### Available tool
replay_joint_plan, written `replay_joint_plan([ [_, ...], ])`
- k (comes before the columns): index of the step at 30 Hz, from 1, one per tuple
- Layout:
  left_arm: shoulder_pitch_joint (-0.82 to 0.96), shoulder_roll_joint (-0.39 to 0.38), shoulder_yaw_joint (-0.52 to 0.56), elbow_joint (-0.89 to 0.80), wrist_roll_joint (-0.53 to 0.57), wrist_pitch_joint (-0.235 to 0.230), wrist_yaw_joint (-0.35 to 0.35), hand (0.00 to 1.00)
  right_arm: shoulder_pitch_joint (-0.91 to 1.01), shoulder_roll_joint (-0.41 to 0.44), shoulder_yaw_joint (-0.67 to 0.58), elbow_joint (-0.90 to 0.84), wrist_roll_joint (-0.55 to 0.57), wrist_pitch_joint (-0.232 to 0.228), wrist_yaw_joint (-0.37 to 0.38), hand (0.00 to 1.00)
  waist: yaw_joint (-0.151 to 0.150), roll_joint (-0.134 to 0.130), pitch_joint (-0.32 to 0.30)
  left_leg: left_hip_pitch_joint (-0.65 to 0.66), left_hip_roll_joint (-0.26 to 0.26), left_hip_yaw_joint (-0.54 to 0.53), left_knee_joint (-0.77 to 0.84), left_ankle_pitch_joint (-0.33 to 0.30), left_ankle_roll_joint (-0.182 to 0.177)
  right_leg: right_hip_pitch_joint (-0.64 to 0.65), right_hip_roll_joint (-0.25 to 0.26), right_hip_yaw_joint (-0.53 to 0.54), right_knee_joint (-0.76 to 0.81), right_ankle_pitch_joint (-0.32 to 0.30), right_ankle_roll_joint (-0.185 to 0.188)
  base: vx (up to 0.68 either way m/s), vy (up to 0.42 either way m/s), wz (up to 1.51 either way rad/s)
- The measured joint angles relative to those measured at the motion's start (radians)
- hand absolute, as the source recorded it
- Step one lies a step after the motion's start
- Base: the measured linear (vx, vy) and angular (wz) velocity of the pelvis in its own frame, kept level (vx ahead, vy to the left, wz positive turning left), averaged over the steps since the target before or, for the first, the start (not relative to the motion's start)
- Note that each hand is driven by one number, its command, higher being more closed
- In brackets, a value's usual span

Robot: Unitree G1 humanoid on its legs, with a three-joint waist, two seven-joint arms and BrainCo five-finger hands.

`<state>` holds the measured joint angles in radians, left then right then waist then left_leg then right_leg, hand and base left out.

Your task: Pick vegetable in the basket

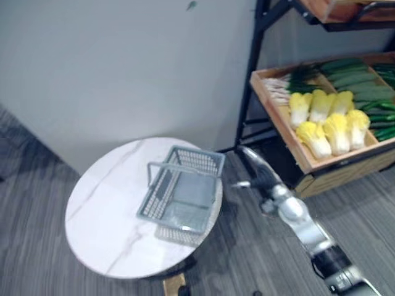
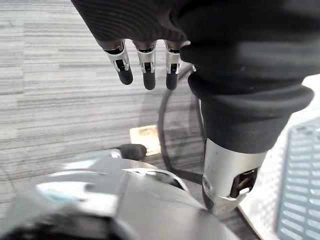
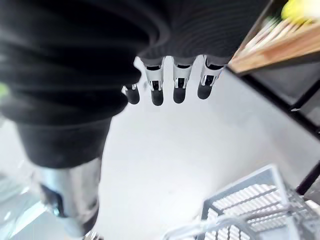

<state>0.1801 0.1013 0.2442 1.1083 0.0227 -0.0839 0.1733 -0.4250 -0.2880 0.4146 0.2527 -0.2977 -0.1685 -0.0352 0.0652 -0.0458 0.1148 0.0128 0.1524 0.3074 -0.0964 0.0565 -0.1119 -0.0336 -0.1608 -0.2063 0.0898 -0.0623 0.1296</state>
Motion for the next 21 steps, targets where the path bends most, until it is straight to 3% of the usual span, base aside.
replay_joint_plan([
  [8, -0.001, -0.002, 0.050, -0.012, -0.012, 0.007, 0.021, 0.00, -0.428, 0.119, 0.043, 0.511, -0.141, 0.074, -0.037, 0.00, 0.106, -0.030, 0.087, -0.120, 0.004, -0.103, -0.005, 0.052, -0.029, -0.066, -0.001, -0.065, 0.001, 0.012, -0.002, -0.18, 0.014, 0.32],
  [11, -0.028, 0.000, 0.068, -0.012, -0.020, 0.006, 0.034, 0.00, -0.537, 0.166, 0.014, 0.648, -0.182, 0.098, -0.062, 0.00, 0.135, -0.040, 0.120, -0.152, 0.002, -0.114, -0.005, 0.071, -0.022, -0.086, -0.002, -0.073, 0.000, 0.033, -0.003, -0.02, 0.014, 0.16],
  [17, -0.113, 0.002, 0.051, -0.030, -0.022, -0.001, 0.058, 0.00, -0.710, 0.177, -0.121, 0.798, -0.214, 0.128, -0.096, 0.00, 0.148, -0.037, 0.191, -0.207, -0.003, -0.150, 0.000, 0.106, 0.004, -0.120, -0.002, -0.101, 0.003, 0.056, -0.006, 0.04, -0.003, 0.13],
  [21, -0.158, 0.006, -0.007, -0.056, -0.060, -0.020, 0.066, 0.00, -0.790, 0.114, -0.199, 0.861, -0.213, 0.144, -0.141, 0.00, 0.155, -0.031, 0.226, -0.252, -0.005, -0.166, 0.001, 0.113, 0.009, -0.158, -0.006, -0.120, 0.019, 0.055, -0.007, 0.04, -0.004, 0.11],
])
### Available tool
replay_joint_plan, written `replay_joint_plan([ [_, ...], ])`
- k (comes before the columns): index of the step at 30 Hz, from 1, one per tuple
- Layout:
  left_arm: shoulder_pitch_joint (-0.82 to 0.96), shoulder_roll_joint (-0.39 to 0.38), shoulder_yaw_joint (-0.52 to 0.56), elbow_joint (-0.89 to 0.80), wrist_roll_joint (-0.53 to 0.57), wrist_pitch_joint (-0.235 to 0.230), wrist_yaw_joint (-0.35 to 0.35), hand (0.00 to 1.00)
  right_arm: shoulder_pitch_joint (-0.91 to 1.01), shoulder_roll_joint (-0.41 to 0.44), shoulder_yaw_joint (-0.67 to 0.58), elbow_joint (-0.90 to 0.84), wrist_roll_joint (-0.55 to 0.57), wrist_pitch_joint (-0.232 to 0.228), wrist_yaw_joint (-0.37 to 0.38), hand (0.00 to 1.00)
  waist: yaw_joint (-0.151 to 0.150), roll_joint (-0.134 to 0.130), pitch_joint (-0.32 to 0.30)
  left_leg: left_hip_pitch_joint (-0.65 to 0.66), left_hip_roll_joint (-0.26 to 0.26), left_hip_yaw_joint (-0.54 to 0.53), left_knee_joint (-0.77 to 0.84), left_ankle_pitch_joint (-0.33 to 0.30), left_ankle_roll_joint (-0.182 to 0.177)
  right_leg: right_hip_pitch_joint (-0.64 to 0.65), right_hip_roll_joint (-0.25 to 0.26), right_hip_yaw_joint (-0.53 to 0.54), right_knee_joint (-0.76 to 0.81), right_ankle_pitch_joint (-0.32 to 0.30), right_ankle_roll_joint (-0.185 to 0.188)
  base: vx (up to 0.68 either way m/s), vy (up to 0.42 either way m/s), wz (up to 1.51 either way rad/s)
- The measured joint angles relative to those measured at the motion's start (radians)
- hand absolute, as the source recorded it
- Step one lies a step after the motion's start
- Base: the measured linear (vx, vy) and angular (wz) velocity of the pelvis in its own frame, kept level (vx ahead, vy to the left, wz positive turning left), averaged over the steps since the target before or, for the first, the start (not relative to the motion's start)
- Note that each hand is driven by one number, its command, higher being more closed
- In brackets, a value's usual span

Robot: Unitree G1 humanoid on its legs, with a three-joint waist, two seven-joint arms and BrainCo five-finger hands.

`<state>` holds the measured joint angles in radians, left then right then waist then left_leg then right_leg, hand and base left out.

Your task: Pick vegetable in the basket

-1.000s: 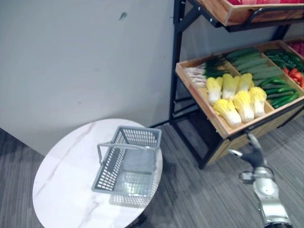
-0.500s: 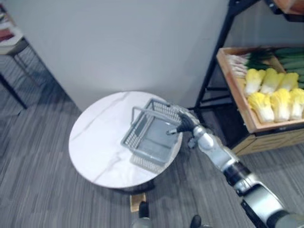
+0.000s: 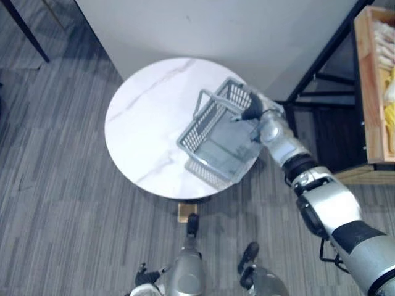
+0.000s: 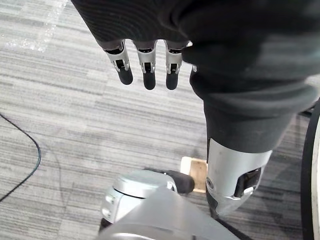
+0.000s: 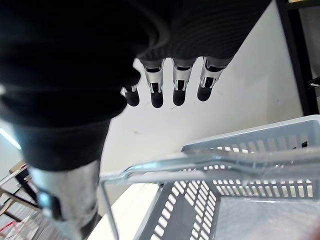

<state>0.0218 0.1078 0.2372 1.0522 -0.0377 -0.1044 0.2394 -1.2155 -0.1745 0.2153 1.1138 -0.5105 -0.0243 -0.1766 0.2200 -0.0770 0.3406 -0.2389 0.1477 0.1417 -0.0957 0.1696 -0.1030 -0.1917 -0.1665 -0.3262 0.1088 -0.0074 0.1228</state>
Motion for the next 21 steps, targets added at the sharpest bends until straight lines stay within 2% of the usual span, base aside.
replay_joint_plan([
  [5, -0.024, 0.000, -0.051, -0.002, -0.001, -0.009, 0.021, 0.00, -0.047, -0.059, -0.037, 0.003, 0.002, 0.013, -0.038, 0.00, -0.003, 0.009, 0.046, -0.003, -0.006, -0.008, 0.000, -0.001, -0.001, -0.001, -0.006, -0.005, 0.002, -0.002, -0.002, 0.05, -0.003, 0.04],
  [8, -0.029, 0.007, -0.073, -0.010, -0.001, -0.010, 0.026, 0.00, -0.062, -0.083, -0.053, 0.001, 0.010, 0.014, -0.064, 0.00, -0.003, 0.010, 0.049, -0.023, -0.006, -0.008, 0.000, -0.001, -0.001, -0.030, -0.009, -0.004, 0.020, -0.009, -0.007, 0.00, 0.000, 0.00],
  [21, -0.065, 0.015, -0.114, -0.006, -0.001, -0.010, 0.040, 0.00, -0.054, -0.065, -0.050, -0.004, 0.012, 0.036, -0.065, 0.00, -0.013, 0.019, 0.062, -0.037, -0.004, 0.009, 0.000, 0.000, 0.000, -0.067, -0.014, 0.009, 0.051, -0.020, -0.009, 0.01, -0.005, -0.03],
])
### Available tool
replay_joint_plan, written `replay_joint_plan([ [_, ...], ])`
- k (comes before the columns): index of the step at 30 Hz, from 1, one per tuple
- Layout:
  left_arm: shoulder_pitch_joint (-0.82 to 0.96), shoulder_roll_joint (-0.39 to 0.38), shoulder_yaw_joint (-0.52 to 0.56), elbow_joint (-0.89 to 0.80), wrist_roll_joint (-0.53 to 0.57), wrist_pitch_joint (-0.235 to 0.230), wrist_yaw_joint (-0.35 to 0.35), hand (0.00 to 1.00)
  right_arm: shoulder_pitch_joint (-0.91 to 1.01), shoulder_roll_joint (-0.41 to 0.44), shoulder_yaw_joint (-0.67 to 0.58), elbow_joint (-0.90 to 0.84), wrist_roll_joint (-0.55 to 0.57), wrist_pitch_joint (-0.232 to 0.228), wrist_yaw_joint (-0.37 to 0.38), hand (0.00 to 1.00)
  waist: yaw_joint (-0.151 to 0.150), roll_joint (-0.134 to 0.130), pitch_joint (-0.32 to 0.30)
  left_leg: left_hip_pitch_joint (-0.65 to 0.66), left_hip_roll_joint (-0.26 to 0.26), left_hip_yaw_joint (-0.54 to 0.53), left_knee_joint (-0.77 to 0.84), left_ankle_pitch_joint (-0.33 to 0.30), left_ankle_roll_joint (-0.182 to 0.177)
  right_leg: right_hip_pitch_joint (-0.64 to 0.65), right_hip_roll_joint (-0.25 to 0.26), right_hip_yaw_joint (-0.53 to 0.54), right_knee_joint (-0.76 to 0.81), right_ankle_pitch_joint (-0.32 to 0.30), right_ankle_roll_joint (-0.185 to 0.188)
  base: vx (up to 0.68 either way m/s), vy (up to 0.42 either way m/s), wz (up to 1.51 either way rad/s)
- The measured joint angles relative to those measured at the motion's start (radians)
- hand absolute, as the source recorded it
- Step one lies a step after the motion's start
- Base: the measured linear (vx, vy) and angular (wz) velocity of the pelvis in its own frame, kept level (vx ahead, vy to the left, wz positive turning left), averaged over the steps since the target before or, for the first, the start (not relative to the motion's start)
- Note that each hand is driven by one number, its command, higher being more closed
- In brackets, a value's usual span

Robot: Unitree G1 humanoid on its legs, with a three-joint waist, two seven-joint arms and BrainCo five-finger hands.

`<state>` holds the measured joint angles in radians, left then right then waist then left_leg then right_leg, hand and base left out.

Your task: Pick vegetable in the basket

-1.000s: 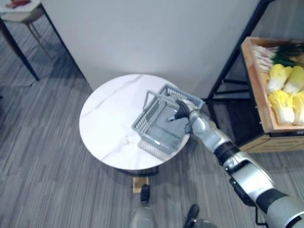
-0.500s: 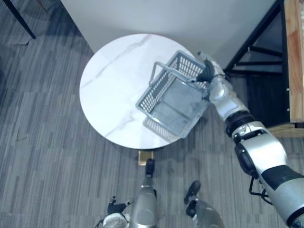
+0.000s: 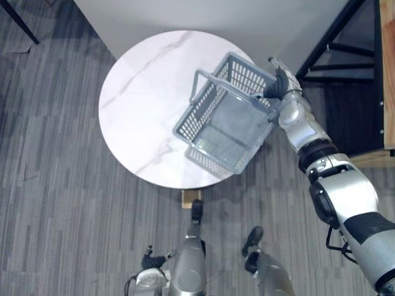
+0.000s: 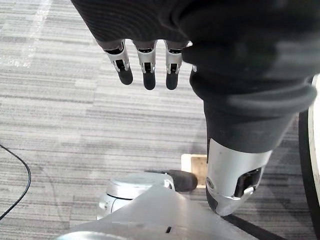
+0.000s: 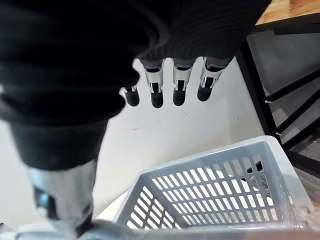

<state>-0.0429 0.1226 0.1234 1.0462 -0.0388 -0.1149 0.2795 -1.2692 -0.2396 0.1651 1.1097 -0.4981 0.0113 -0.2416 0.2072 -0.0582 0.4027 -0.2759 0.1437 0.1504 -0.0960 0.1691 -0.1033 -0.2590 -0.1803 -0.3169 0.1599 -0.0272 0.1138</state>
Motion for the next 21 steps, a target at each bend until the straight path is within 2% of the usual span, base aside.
replay_joint_plan([
  [3, -0.001, 0.000, 0.001, 0.000, 0.000, 0.001, 0.004, 0.00, 0.006, 0.027, 0.013, -0.033, 0.000, 0.003, 0.000, 0.00, -0.009, 0.000, 0.000, 0.000, 0.001, 0.001, 0.000, 0.000, 0.000, 0.000, 0.000, 0.000, -0.001, 0.000, 0.000, 0.04, -0.011, 0.00],
  [13, -0.002, -0.007, 0.035, 0.000, 0.000, 0.009, 0.022, 0.00, 0.029, 0.063, 0.072, -0.115, -0.002, 0.003, 0.003, 0.00, -0.011, 0.000, 0.000, 0.006, 0.004, 0.003, 0.000, 0.000, 0.000, 0.002, 0.003, 0.002, 0.002, 0.000, 0.000, 0.01, -0.004, 0.00],
  [21, -0.002, -0.006, 0.041, -0.001, 0.000, 0.008, 0.028, 0.00, 0.036, 0.088, 0.074, -0.107, -0.002, 0.003, 0.003, 0.00, -0.011, -0.002, 0.004, -0.001, 0.004, -0.005, 0.000, 0.003, 0.003, 0.002, 0.004, -0.006, -0.001, 0.000, 0.000, 0.01, -0.003, 0.02],
])
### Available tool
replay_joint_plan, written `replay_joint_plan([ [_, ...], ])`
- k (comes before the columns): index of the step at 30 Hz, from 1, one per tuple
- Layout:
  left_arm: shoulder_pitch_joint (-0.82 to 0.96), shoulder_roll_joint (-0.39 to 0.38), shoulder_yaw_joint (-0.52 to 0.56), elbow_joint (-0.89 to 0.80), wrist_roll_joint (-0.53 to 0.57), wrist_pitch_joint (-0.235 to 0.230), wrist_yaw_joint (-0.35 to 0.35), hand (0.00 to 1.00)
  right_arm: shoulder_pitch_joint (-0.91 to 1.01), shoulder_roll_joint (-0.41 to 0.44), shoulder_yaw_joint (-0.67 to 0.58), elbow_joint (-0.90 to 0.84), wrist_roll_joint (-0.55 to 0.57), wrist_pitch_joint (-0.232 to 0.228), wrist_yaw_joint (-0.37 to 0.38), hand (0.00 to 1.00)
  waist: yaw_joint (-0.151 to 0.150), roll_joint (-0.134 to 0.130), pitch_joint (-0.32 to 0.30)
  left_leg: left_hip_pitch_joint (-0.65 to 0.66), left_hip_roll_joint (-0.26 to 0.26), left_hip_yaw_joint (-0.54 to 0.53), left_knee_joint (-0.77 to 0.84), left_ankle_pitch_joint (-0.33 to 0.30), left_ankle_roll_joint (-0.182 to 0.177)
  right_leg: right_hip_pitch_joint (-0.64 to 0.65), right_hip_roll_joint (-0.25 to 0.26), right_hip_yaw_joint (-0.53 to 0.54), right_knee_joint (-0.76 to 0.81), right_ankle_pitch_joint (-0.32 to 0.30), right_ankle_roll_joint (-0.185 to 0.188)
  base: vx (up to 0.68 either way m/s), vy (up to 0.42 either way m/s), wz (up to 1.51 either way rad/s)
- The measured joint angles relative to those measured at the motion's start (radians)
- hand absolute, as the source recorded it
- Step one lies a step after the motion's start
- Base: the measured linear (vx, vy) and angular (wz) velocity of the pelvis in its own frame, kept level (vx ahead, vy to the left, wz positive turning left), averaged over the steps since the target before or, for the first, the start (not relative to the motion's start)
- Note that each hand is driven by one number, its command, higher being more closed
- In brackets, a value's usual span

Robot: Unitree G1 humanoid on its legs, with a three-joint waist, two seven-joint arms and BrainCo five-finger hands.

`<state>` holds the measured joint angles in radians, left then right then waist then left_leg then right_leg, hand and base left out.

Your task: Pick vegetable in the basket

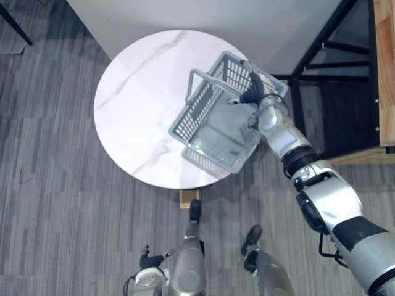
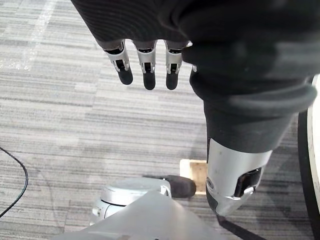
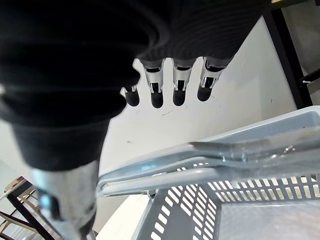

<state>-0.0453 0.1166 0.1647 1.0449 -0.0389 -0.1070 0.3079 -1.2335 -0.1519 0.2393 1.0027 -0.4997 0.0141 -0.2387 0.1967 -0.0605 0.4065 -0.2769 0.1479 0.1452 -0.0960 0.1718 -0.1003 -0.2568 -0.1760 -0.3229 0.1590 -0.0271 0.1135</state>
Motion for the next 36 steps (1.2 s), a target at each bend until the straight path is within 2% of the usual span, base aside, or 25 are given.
replay_joint_plan([
  [5, -0.001, 0.002, -0.002, -0.002, -0.016, -0.007, 0.000, 0.00, -0.005, 0.001, -0.038, 0.072, 0.000, 0.000, -0.001, 0.00, 0.001, 0.002, 0.004, -0.021, -0.002, -0.029, 0.000, 0.006, 0.002, 0.000, 0.000, -0.025, -0.004, -0.001, -0.001, 0.03, -0.006, 0.14],
  [10, -0.006, 0.002, -0.012, -0.011, -0.036, -0.014, 0.002, 0.00, -0.042, -0.010, -0.038, 0.094, 0.000, 0.001, -0.001, 0.00, 0.003, 0.007, 0.035, -0.034, -0.004, -0.050, 0.000, 0.011, 0.004, 0.000, 0.000, -0.042, -0.004, -0.001, -0.001, 0.01, -0.008, 0.12],
  [11, -0.010, 0.002, -0.016, -0.011, -0.036, -0.014, 0.003, 0.00, -0.058, -0.012, -0.039, 0.113, 0.000, 0.001, -0.001, 1.00, 0.004, 0.010, 0.037, -0.037, -0.005, -0.052, 0.000, 0.013, 0.004, 0.000, -0.001, -0.047, -0.004, -0.001, -0.001, 0.01, -0.008, 0.08],
  [27, -0.029, 0.003, -0.062, -0.010, -0.033, -0.015, 0.022, 0.00, -0.058, -0.064, -0.001, 0.111, -0.013, 0.001, 0.007, 1.00, 0.023, 0.029, 0.048, -0.048, -0.012, -0.072, 0.000, 0.016, 0.003, -0.002, -0.007, -0.059, 0.001, -0.006, -0.001, 0.02, -0.008, 0.04],
  [30, -0.029, 0.002, -0.061, -0.009, -0.028, -0.013, 0.022, 0.00, -0.022, -0.071, 0.063, 0.071, -0.050, -0.005, 0.011, 1.00, 0.023, 0.029, 0.048, -0.036, -0.012, -0.059, 0.000, 0.014, 0.001, 0.001, -0.009, -0.049, 0.004, -0.006, -0.001, 0.03, -0.019, -0.10],
  [33, -0.029, 0.000, -0.055, -0.001, -0.025, -0.012, 0.022, 0.00, 0.078, -0.097, 0.185, -0.069, -0.090, -0.021, 0.035, 1.00, 0.018, 0.027, 0.047, -0.015, -0.013, -0.039, 0.000, 0.010, -0.004, 0.000, -0.013, -0.024, 0.019, -0.014, 0.000, 0.03, -0.018, -0.17],
  [36, -0.028, 0.001, -0.040, 0.021, -0.023, 0.002, 0.022, 0.00, 0.176, -0.106, 0.309, -0.210, -0.132, -0.058, 0.071, 1.00, -0.008, 0.023, 0.044, 0.008, -0.009, -0.012, 0.000, 0.002, -0.014, -0.001, -0.013, 0.002, 0.031, -0.016, -0.002, 0.01, -0.016, -0.23],
])
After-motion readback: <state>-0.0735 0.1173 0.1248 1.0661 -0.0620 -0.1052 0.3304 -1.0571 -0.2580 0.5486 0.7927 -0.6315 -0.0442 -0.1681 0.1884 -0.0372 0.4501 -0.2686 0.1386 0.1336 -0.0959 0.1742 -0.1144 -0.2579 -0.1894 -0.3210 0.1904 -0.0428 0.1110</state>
